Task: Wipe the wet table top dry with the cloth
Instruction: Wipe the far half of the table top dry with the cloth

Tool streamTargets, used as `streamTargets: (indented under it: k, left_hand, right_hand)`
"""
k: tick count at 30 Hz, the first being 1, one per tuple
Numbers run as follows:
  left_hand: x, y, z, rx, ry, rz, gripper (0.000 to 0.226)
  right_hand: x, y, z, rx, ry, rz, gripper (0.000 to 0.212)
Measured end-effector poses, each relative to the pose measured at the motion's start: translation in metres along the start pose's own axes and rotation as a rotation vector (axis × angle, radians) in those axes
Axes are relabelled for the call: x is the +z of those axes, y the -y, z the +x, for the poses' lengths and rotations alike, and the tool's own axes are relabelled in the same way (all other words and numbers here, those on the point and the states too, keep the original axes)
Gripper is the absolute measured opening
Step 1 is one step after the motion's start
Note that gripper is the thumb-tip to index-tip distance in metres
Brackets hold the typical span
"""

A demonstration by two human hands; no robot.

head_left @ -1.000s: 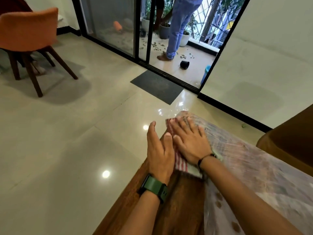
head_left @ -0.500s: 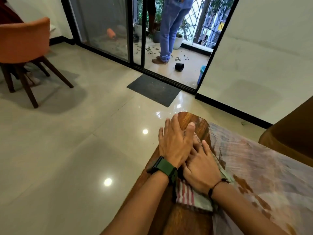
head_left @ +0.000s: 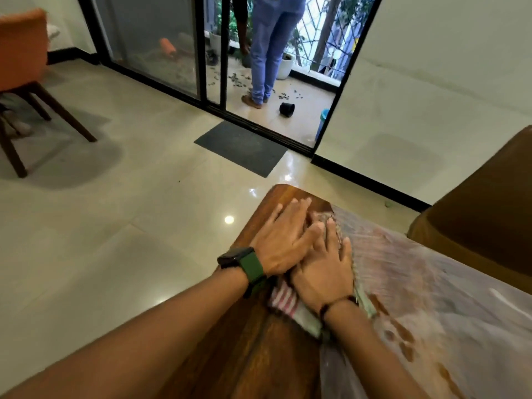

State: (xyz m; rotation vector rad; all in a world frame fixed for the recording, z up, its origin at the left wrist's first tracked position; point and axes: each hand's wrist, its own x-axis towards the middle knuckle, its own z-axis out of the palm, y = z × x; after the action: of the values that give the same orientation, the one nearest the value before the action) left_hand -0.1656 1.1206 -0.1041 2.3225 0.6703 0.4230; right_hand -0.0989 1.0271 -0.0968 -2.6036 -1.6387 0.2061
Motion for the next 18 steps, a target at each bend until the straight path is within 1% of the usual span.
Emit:
streamTargets:
  k: [2, 3, 6, 8, 9, 12, 14, 16, 18]
  left_hand:
    - [0.006, -0.007, -0.008, 0.067, 0.1, 0.092, 0.086]
    - [0.008, -0.008, -0.009, 0.073, 0.127, 0.145, 0.085]
    - [0.008, -0.007, 0.01, 0.064, 0.194, 0.266, 0.08]
    - [0.006, -0.006, 0.029, 0.052, 0.223, 0.267, 0.078]
    - [0.006, -0.006, 0.036, 0.038, 0.2, 0.247, 0.077]
    - [0.009, -0.005, 0.045, 0.046, 0.041, 0.172, 0.072]
    - [0.009, -0.003, 0.04, 0.048, -0.024, 0.128, 0.067]
    - [0.003, -0.001, 0.037, 0.018, -0.064, 0.063, 0.061]
    - [0.0, -0.002, 0.037, -0.005, -0.078, 0.054, 0.054]
  right_hand:
    - [-0.001, 0.001, -0.031, 0.041, -0.001, 0.019, 0.081]
    - [0.001, 0.001, -0.037, 0.072, -0.011, 0.035, 0.082]
    - [0.0, -0.004, -0.026, 0.11, -0.055, 0.039, 0.074]
    - [-0.002, -0.014, -0.006, 0.104, -0.049, 0.028, 0.071]
    - [-0.002, -0.022, 0.008, 0.105, -0.042, 0.017, 0.068]
    - [-0.008, -0.048, 0.056, 0.134, -0.02, 0.007, 0.056]
    - [-0.012, -0.056, 0.077, 0.155, -0.018, 0.015, 0.052]
    - [-0.013, -0.053, 0.074, 0.171, -0.014, 0.033, 0.053]
    - [-0.011, -0.043, 0.04, 0.161, -0.018, 0.068, 0.055]
